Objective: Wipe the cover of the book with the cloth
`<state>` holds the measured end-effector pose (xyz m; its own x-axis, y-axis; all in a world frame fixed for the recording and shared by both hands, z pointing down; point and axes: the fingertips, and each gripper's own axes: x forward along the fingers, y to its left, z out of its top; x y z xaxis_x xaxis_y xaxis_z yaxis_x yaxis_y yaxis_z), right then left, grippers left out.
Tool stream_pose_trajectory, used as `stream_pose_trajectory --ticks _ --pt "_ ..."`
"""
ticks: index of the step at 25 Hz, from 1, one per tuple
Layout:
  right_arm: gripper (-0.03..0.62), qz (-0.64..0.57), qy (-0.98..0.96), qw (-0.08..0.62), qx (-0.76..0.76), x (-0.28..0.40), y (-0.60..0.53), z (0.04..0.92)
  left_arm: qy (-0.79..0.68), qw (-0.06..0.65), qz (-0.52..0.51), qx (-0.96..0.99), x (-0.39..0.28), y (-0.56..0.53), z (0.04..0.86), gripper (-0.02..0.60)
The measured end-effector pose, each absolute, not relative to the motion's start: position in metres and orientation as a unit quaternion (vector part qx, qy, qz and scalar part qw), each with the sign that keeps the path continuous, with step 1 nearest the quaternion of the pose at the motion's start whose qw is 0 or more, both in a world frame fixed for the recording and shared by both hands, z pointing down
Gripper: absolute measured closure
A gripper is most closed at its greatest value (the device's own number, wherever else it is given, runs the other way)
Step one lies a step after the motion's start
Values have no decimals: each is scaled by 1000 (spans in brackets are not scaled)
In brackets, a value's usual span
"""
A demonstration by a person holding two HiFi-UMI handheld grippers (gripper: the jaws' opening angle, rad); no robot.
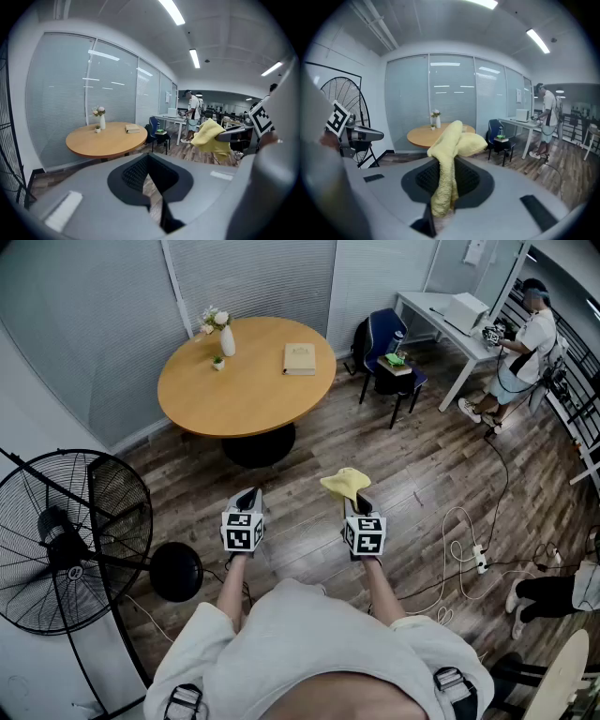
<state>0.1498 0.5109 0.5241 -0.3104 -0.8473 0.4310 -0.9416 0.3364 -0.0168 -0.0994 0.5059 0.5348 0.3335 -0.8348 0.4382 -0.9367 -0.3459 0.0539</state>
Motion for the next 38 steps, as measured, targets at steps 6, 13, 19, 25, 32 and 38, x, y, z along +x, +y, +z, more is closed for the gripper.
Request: stream_pose_trajectory --ticks 6,13,19,25,32,38 --pt "526 136 -802 179 554 152 518 528 -547 149 173 805 -86 510 535 572" --pt "526 137 -804 174 552 162 519 529 -548 153 178 803 -76 514 540 572" --pt "526 141 -808 173 545 179 514 533 -551 155 183 799 -59 512 543 572" --pt "526 146 -813 171 536 191 502 538 -558 159 183 794 -45 505 547 572" --pt "526 144 -817 167 533 188 479 539 -564 162 185 789 -47 493 555 572" --pt "526 146 -815 173 534 187 461 545 -559 163 186 791 -48 470 561 572"
